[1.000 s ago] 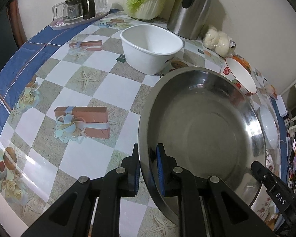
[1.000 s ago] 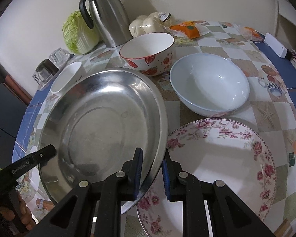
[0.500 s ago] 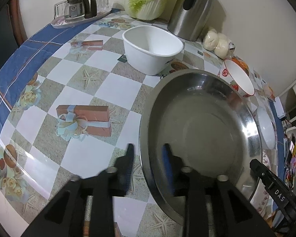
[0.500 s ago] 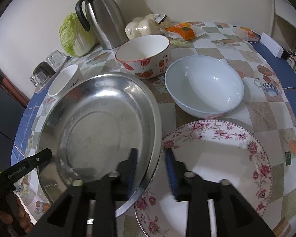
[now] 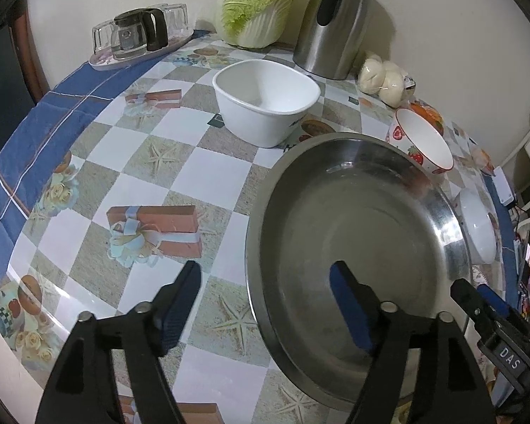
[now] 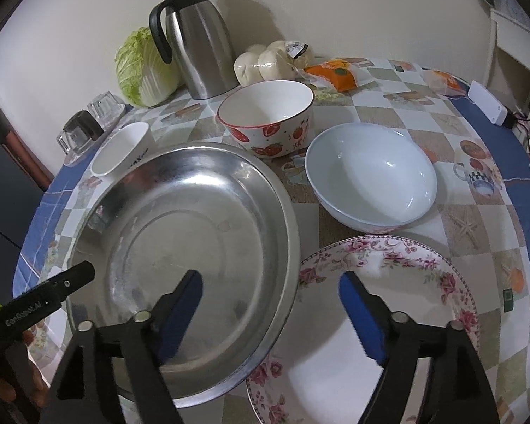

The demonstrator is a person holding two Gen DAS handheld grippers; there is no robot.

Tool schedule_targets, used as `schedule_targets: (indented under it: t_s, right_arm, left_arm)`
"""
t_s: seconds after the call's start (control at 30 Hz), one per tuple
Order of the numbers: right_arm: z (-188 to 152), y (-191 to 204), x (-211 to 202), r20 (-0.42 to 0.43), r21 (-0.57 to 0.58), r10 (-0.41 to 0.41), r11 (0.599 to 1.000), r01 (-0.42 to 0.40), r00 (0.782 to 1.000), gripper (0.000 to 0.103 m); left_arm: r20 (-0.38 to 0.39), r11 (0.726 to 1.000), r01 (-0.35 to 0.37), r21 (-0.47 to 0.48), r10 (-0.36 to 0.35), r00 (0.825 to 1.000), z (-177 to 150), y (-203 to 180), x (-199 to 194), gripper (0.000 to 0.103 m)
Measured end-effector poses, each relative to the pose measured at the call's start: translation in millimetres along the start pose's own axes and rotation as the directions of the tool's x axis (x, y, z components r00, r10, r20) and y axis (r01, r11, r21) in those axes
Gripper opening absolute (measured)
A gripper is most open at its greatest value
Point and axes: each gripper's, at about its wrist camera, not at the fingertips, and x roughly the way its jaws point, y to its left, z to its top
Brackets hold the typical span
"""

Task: Organize plates and bowls
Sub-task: 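Open both grippers to release the steel basin rim, then move both grippers to the rim of the pink-floral plate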

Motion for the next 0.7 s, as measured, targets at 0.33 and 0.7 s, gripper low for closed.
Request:
schedule_targets:
  t_s: [0.33,0.7]
  right_arm:
    - [0,4,-5,0.032,-0.023,-0.011,1.0,0.011,0.999,0.103]
    - [0,5,-14,0.045,-0.029,-0.03,0.999,0.031,0.999,0.103]
  left_arm:
    - [0.035,0.999,-0.04,-0.008,0.04,0.999,0,5,-4,0.09]
    - [0.046,0.998,-0.058,-0.015,0.059,0.997,-1,4,-11,0.091]
